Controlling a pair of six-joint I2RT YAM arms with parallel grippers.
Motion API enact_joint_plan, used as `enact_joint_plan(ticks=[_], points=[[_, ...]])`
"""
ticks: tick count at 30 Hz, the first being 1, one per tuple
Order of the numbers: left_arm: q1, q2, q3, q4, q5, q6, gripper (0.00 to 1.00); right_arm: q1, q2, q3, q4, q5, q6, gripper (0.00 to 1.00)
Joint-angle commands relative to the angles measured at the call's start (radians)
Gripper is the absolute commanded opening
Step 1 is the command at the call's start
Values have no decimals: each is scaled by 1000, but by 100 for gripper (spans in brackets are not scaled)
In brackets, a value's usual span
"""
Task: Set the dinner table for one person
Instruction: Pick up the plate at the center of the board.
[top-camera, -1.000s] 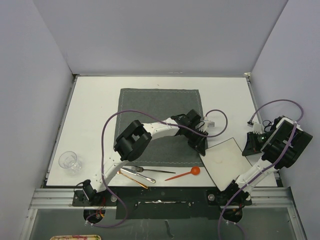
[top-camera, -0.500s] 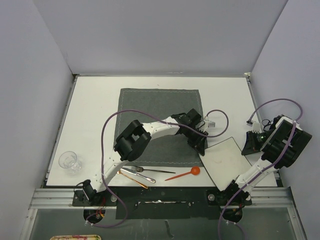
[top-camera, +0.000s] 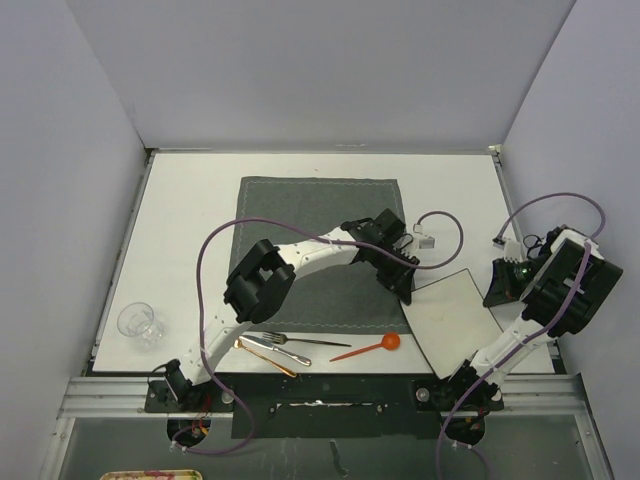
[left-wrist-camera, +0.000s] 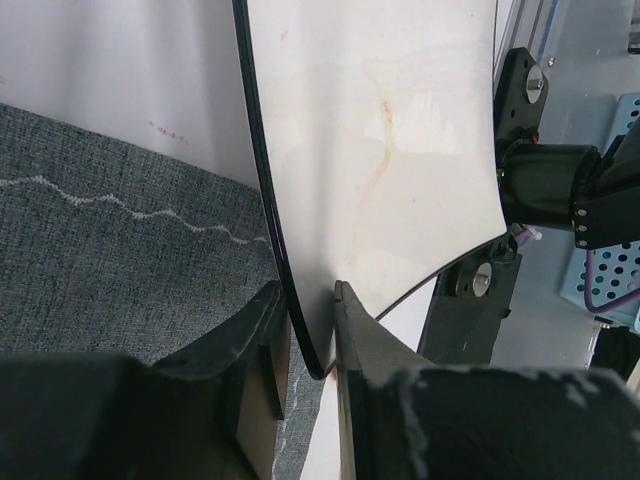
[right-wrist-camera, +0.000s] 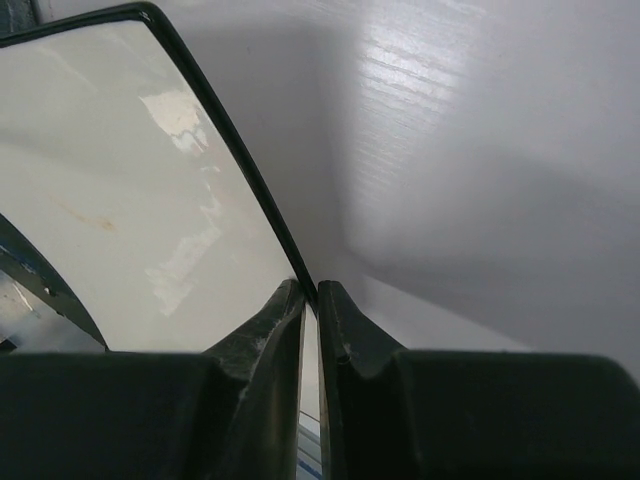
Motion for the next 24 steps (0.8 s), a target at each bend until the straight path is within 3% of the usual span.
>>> enact_joint_plan(ticks=[1, 24], points=[[-14, -106, 57, 11, 32, 85, 0, 9, -34, 41, 34, -53, -14, 4], [35, -132, 34, -4, 32, 108, 0, 23, 31, 109, -47, -58, -72, 8]])
